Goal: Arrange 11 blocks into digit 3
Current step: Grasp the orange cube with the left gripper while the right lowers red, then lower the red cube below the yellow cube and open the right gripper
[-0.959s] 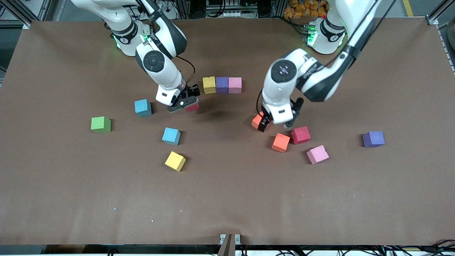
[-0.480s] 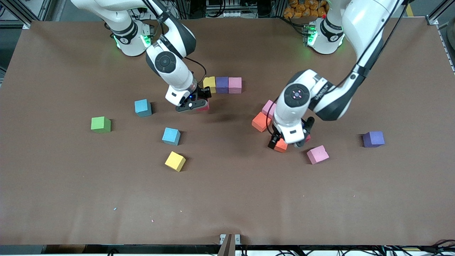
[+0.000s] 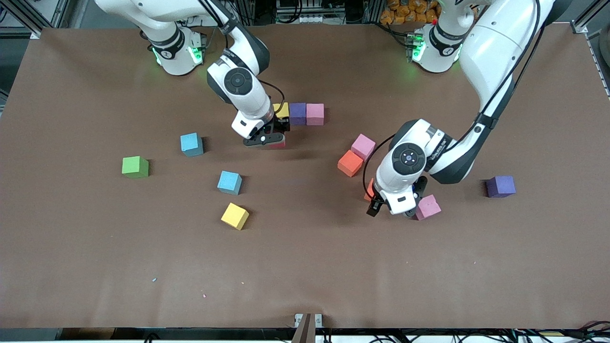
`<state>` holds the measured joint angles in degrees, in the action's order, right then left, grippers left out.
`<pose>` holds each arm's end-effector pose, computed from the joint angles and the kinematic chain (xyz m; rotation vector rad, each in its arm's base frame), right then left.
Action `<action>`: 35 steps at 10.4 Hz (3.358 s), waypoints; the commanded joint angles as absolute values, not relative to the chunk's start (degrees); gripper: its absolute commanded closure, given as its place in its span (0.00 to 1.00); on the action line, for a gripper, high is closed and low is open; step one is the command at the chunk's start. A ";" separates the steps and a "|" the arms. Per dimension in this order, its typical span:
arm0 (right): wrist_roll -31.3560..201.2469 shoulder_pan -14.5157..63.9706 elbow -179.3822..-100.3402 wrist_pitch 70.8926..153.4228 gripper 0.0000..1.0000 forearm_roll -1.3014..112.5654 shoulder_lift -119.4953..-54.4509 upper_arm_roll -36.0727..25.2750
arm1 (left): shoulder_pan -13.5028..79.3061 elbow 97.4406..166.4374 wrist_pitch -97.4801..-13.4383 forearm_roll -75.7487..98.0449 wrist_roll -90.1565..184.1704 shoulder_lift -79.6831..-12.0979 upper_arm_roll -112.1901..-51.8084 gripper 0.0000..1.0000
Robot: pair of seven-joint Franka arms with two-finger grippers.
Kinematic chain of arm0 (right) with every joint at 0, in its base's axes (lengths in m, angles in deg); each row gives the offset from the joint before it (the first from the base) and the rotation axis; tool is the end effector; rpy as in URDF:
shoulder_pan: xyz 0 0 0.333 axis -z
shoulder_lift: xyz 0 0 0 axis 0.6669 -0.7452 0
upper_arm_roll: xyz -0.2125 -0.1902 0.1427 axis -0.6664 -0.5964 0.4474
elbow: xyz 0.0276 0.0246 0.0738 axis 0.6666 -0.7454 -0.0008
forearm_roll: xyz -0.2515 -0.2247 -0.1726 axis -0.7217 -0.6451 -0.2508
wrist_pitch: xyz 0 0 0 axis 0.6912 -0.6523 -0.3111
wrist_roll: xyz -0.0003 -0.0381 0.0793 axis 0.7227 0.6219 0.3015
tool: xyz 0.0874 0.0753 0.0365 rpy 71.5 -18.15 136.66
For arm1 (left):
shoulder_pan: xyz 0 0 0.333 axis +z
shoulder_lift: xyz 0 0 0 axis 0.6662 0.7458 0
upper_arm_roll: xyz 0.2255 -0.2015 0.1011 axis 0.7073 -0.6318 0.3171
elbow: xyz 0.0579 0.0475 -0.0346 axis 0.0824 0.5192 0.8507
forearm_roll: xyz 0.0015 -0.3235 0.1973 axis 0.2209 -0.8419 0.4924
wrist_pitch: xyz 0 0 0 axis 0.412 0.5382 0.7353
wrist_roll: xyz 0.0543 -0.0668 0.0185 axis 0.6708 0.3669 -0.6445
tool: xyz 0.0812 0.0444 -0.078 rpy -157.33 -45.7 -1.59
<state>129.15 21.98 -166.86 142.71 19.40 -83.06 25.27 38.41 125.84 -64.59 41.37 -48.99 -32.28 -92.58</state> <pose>0.3920 0.3929 0.2456 -2.9995 -0.1010 0.1066 0.6010 -0.3086 0.2513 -2.6741 -1.6329 0.0313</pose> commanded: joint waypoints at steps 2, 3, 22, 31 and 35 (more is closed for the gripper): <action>134.00 20.82 -169.33 149.36 1.00 18.00 -85.04 25.28 | 38.00 124.95 -62.93 41.67 -49.55 -31.17 -92.77 0.00; 134.27 20.82 -169.51 149.38 1.00 18.00 -85.04 25.28 | 37.74 124.95 -61.01 41.67 -49.90 -31.17 -92.77 0.00; 137.35 19.59 -171.62 152.10 1.00 17.73 -86.18 25.45 | 39.14 125.74 -63.01 42.02 -49.73 -28.62 -92.77 0.94; 137.35 19.59 -172.15 152.98 1.00 16.50 -87.50 25.45 | 39.14 125.30 -61.35 41.94 -49.20 -35.30 -93.29 1.00; 137.35 19.59 -172.15 152.98 1.00 16.50 -87.59 25.45 | 39.14 125.21 -59.76 41.76 -49.20 -37.67 -93.99 1.00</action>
<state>135.70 20.31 -171.96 151.74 17.49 -86.62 25.69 39.09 124.52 -61.31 41.37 -49.13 -35.75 -93.61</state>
